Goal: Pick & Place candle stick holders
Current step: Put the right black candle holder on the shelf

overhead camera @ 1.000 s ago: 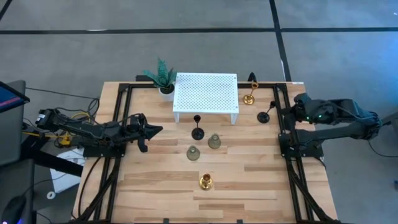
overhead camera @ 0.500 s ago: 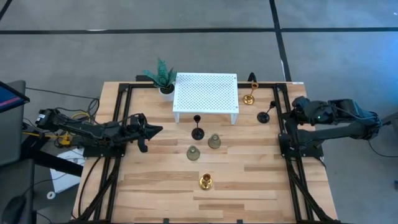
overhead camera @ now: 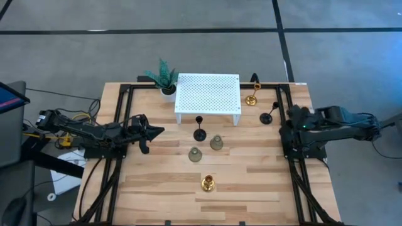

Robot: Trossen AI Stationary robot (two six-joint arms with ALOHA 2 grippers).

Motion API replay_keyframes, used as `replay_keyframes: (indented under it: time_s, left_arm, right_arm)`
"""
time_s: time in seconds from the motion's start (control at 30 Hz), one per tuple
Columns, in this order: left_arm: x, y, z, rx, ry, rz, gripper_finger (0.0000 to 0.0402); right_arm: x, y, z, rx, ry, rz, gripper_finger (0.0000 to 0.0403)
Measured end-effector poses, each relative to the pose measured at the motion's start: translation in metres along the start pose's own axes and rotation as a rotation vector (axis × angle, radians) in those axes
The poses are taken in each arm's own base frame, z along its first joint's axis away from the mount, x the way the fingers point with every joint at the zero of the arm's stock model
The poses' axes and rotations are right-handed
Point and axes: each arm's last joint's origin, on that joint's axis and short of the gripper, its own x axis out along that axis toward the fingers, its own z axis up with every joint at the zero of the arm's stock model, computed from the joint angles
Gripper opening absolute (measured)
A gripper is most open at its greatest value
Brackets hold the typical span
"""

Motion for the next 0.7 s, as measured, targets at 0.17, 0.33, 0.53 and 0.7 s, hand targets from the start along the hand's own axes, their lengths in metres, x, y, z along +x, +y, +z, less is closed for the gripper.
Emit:
replay_keyframes:
  time_s: [0.17,0.33,0.53,0.7]
  left_arm:
    - [0.001,0.0,-0.001,0.003,0.004,0.008,0.0005]
    - [0.001,0.0,-0.002,0.008,0.013,0.013,0.0005]
    - [0.001,0.0,-0.002,0.008,0.012,0.013,0.0005]
    - [0.001,0.0,-0.002,0.008,0.012,0.013,0.0005]
  right_arm:
    - [0.01,0.0,-0.004,0.0,-0.017,-0.071,0.0]
    - [0.011,0.004,0.0,0.099,-0.059,-0.049,0.0]
    - [0.001,0.02,0.023,0.093,-0.171,0.052,0.0]
    - [-0.028,0.023,0.048,-0.003,-0.226,-0.033,0.0]
